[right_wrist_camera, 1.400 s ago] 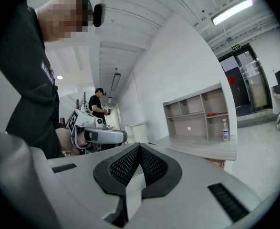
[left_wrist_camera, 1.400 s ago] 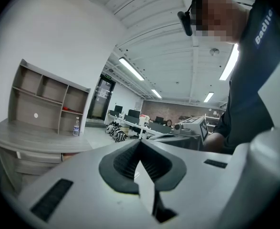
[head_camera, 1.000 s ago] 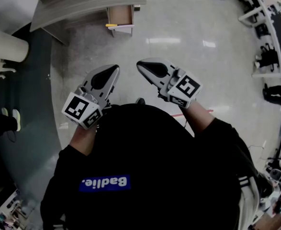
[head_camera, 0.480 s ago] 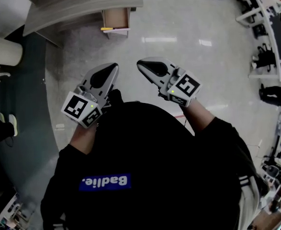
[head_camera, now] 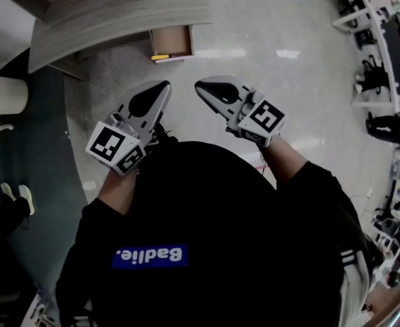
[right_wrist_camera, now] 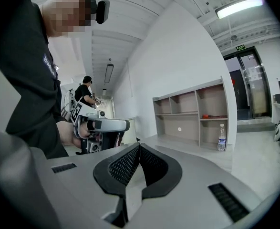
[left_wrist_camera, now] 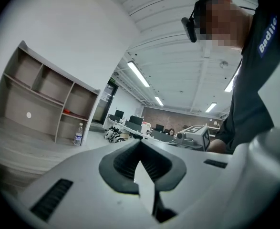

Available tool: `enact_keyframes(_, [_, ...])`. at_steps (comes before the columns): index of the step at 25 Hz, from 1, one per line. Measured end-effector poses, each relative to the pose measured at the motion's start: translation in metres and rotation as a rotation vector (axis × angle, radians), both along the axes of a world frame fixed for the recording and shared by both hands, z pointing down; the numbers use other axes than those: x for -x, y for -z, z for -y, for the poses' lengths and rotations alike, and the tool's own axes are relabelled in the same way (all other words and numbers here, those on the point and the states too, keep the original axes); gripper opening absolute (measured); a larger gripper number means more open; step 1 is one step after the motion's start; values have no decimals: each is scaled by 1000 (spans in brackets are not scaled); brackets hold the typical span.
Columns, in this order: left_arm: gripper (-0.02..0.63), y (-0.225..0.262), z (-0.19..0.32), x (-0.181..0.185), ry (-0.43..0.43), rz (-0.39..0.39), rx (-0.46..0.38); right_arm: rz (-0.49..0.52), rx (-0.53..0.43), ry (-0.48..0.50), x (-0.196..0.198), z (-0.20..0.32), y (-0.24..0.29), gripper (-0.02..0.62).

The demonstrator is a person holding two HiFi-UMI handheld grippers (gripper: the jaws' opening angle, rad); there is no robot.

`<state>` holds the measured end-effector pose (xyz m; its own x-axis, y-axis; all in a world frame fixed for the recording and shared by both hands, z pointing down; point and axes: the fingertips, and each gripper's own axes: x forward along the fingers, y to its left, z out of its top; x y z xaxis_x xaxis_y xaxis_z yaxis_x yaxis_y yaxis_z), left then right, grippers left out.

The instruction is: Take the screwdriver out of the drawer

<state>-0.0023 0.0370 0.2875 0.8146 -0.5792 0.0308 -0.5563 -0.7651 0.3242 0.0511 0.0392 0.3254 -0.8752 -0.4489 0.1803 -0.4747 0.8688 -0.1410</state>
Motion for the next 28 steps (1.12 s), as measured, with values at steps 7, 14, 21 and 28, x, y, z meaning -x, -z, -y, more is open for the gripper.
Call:
enact_keyframes(7, [2,-3,53,36,-47,-20,11,-62,-20,-29,37,50,-5,31])
enact_keyframes(14, [2,-13,85,41,-58,-15,32,-146,-64,-44,36,90,-16,32])
enact_keyframes(21, [2,-28,110,26,32,15,73,-196,-36,37,17,119,-44,32])
enact_keyframes(28, [2,-46,132,33,135,34,117,-248,-17,155,27,152,-85,32])
